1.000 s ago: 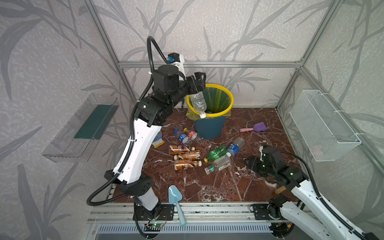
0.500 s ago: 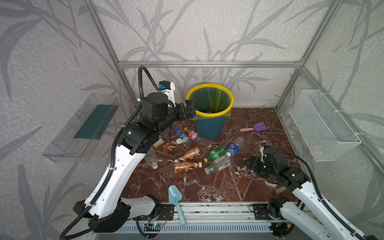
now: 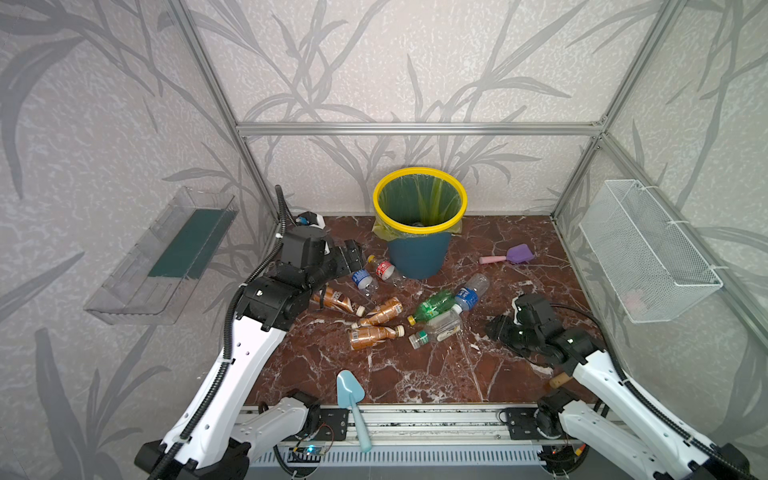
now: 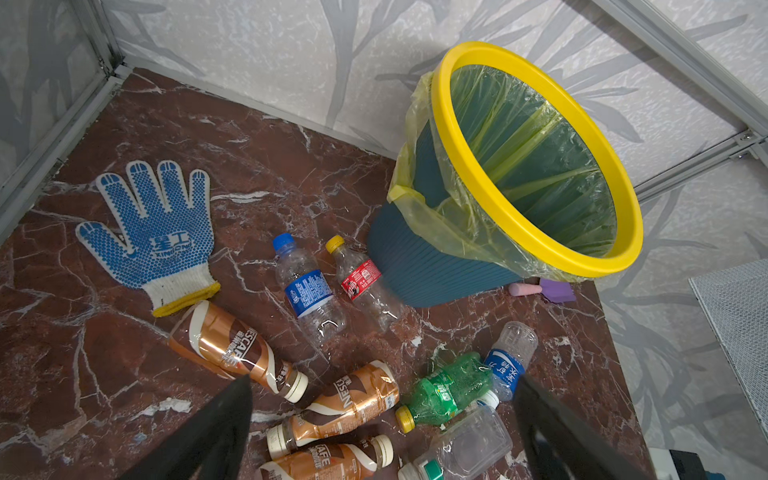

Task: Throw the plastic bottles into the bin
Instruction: 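Bring the left gripper back down toward the table edge nearest the robot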

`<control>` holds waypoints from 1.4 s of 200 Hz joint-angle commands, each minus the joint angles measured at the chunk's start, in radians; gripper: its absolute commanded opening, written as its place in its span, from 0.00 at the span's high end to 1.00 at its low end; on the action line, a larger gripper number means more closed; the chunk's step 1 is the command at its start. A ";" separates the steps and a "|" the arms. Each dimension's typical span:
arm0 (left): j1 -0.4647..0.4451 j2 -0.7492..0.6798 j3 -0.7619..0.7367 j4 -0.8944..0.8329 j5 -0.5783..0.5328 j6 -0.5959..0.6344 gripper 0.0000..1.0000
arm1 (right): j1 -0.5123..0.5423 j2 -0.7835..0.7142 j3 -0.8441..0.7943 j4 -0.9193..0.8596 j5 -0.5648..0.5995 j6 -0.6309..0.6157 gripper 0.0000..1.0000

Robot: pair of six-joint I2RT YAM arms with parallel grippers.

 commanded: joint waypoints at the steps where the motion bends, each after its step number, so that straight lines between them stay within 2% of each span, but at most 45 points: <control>1: 0.009 -0.027 -0.026 -0.008 0.023 -0.039 0.04 | 0.011 0.014 -0.007 0.033 -0.005 0.008 0.37; 70: 0.024 -0.058 -0.073 -0.058 -0.001 -0.104 0.06 | 0.039 0.052 0.005 0.048 0.013 0.016 0.37; 121: 0.039 -0.096 -0.114 -0.143 -0.100 -0.264 0.06 | 0.061 0.064 0.015 0.045 0.025 0.018 0.37; 178: 0.073 -0.149 -0.164 -0.169 -0.129 -0.395 0.06 | 0.077 0.080 0.025 0.047 0.030 0.013 0.37; 232: 0.107 -0.113 -0.118 -0.415 -0.224 -0.568 0.06 | 0.083 0.098 0.031 0.058 0.029 0.005 0.36; 250: 0.157 -0.145 -0.159 -0.495 -0.262 -0.602 0.03 | 0.084 0.100 0.030 0.064 0.026 -0.005 0.36; 280: 0.351 -0.222 -0.264 -0.584 -0.240 -0.567 0.01 | 0.084 0.101 0.027 0.071 0.019 -0.032 0.36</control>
